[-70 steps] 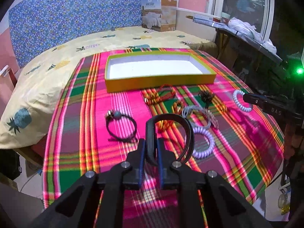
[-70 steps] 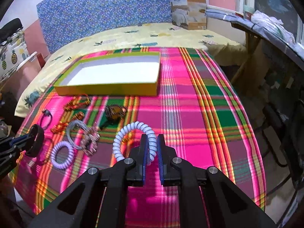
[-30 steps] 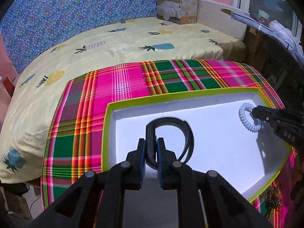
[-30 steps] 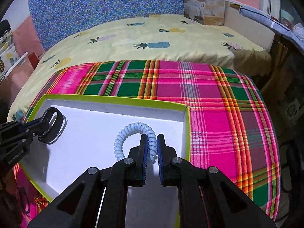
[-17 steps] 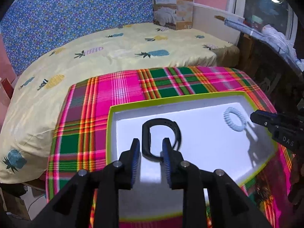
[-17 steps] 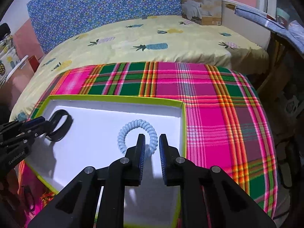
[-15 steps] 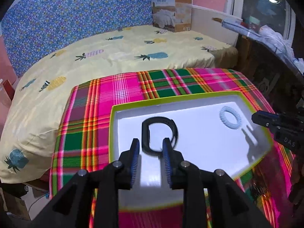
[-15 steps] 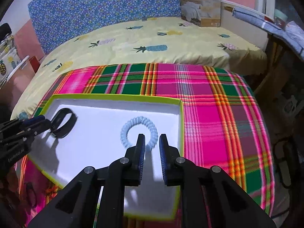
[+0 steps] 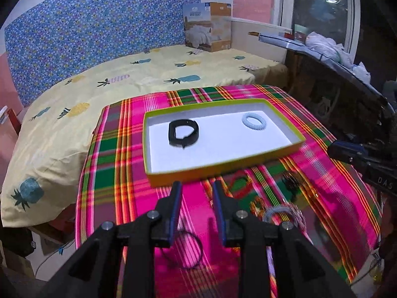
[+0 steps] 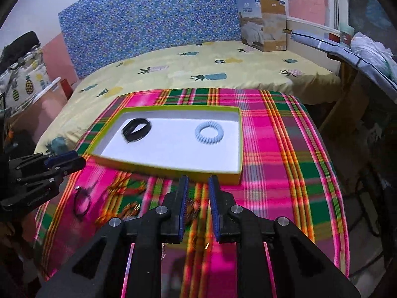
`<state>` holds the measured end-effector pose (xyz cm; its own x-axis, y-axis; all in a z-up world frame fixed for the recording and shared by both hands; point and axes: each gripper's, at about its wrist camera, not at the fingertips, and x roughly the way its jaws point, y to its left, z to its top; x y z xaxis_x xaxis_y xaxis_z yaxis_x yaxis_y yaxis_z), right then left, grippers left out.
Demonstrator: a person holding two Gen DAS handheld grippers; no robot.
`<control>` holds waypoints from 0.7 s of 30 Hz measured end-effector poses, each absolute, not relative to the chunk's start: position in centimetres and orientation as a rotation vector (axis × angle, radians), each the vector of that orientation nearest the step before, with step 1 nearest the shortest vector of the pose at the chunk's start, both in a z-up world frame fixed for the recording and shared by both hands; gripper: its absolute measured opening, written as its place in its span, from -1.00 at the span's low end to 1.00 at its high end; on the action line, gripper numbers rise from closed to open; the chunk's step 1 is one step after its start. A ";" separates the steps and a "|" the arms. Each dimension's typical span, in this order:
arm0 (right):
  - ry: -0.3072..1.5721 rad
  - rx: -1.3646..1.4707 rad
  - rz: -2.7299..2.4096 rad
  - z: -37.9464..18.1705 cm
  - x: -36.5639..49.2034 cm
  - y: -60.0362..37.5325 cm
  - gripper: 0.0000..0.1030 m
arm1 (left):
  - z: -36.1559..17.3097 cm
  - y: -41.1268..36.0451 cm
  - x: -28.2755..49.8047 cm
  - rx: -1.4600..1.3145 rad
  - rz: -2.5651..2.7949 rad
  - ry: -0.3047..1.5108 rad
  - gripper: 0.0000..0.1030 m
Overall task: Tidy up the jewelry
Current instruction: 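Move the left tool to the black cord bracelet while the right tool approaches the amber beaded bracelet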
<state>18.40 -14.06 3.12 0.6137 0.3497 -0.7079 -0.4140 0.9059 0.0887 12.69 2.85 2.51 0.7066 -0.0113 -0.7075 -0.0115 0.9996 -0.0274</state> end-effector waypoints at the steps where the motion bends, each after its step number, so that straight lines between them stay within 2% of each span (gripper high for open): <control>1: 0.795 -0.084 0.444 3.1 17.8 -14.1 -0.67 | 2.5 2.8 12.1 -0.033 -0.002 0.783 -0.47; 4: 0.796 -0.075 0.461 2.7 15.9 -14.4 -0.62 | 2.4 2.8 10.3 -0.042 -0.003 0.775 -0.37; 6: 0.798 -0.074 0.465 2.3 14.7 -14.5 -0.22 | 2.3 2.8 9.2 -0.049 -0.003 0.772 -0.36; 7: 0.798 -0.072 0.464 2.2 14.3 -14.6 -0.15 | 2.3 2.8 8.7 -0.051 -0.002 0.770 -0.36; 21: 0.845 -0.046 0.441 -0.4 10.1 -15.9 -0.14 | 0.3 2.6 4.8 -0.081 0.014 0.786 -0.35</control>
